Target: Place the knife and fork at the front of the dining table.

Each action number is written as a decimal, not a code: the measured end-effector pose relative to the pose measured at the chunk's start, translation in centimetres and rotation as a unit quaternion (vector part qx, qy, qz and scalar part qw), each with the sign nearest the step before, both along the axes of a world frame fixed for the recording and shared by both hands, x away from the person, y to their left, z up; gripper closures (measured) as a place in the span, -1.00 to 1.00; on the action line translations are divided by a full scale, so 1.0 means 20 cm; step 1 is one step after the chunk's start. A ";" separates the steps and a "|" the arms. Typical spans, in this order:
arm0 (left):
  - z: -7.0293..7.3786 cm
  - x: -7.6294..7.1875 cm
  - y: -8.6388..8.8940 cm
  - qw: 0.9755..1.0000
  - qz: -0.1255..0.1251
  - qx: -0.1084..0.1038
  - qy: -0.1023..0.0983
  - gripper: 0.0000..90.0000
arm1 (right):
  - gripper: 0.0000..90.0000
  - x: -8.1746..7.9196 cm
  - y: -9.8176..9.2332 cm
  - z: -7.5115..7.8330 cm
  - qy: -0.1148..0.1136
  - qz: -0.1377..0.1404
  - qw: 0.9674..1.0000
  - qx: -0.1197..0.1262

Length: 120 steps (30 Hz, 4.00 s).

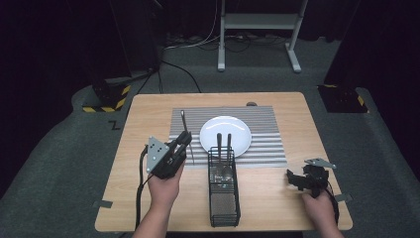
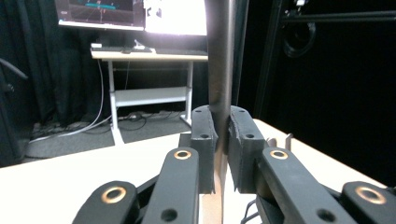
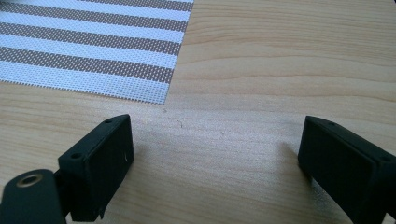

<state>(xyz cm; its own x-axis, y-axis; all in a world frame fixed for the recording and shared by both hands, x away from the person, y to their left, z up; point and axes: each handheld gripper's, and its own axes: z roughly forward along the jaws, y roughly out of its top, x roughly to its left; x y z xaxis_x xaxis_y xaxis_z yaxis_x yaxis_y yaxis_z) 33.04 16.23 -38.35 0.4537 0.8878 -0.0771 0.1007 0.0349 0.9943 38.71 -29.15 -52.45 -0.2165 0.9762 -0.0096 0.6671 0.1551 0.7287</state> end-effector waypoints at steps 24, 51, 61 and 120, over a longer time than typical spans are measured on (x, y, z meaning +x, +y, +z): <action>-0.27 0.25 0.07 0.998 0.022 0.022 0.051 0.81 | -0.77 0.00 0.00 0.00 0.000 0.001 1.000 0.001; -0.37 0.51 0.07 0.991 0.046 -0.006 0.124 0.80 | -0.77 0.00 0.00 0.00 0.000 0.005 1.000 0.001; -0.43 0.64 0.06 0.985 0.056 -0.035 0.159 0.81 | -0.77 -0.01 0.00 0.00 -0.001 0.008 1.000 -0.001; -0.66 0.92 0.10 0.936 0.165 -0.060 0.304 0.81 | -0.77 -0.01 0.00 0.00 -0.001 0.011 1.000 -0.001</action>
